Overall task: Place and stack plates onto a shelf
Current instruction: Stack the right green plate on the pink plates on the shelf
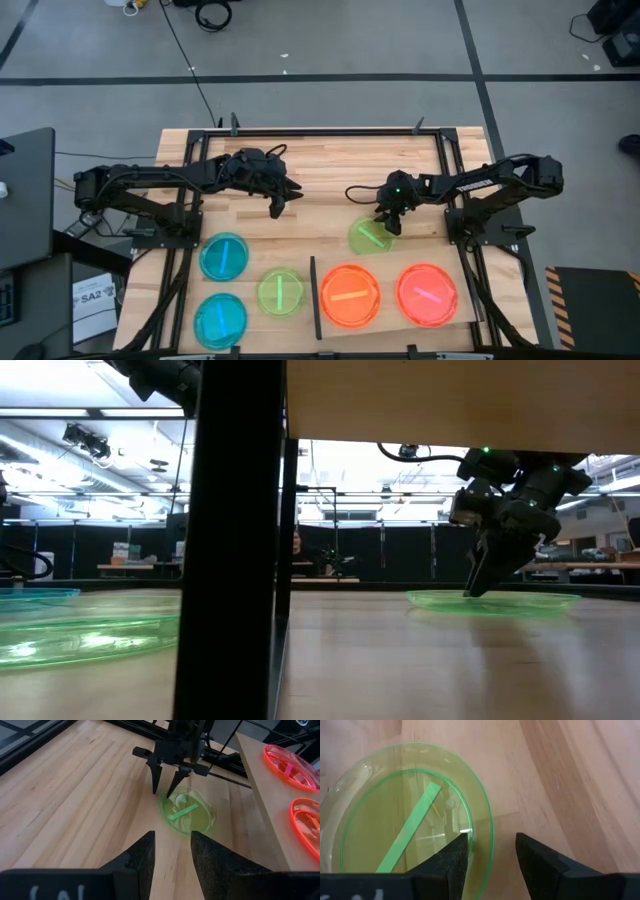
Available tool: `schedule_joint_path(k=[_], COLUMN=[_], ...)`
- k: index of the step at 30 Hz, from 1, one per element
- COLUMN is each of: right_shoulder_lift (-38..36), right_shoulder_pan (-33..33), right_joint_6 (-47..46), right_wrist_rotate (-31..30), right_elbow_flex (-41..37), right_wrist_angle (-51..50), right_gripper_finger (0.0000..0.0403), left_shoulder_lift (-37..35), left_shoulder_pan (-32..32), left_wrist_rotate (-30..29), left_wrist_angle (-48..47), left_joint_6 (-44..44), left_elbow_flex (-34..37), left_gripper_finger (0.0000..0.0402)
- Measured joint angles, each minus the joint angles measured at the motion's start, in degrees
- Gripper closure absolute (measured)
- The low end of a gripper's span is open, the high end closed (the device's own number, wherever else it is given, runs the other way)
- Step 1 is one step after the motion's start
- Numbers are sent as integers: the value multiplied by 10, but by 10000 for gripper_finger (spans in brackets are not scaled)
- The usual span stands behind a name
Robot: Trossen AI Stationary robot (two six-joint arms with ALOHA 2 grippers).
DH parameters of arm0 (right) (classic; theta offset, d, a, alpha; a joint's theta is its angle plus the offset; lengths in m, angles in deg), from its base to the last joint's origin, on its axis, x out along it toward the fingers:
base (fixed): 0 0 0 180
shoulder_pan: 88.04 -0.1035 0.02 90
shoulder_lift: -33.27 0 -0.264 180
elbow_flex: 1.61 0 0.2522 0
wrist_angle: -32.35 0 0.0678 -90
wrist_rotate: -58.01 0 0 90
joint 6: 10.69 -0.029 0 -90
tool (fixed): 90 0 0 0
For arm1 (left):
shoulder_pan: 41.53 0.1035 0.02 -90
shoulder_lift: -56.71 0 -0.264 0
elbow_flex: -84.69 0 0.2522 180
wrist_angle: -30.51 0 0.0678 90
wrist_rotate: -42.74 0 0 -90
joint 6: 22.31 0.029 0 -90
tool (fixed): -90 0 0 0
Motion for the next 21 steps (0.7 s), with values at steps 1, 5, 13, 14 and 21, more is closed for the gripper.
schedule_joint_path(k=[1, 5, 13, 14, 21], right_shoulder_lift=[0, 0, 1, 1, 1], right_shoulder_pan=[0, 0, 0, 0, 0], right_joint_6=[0, -1, -12, -12, -16], right_wrist_rotate=[0, -9, -33, -32, -31], right_elbow_flex=[0, 0, 0, 0, 0], right_wrist_angle=[0, 0, -1, -1, -1], right_gripper_finger=[231, 242, 290, 297, 336], left_shoulder_lift=[0, 0, 0, 0, 0], left_shoulder_pan=[0, 0, 0, 0, 0], left_wrist_rotate=[0, 0, 0, 0, 0], left_wrist_angle=[0, 0, 0, 0, 0], left_joint_6=[0, 0, 0, 0, 0], left_elbow_flex=[0, 0, 0, 0, 0], left_gripper_finger=[269, 269, 269, 269, 269])
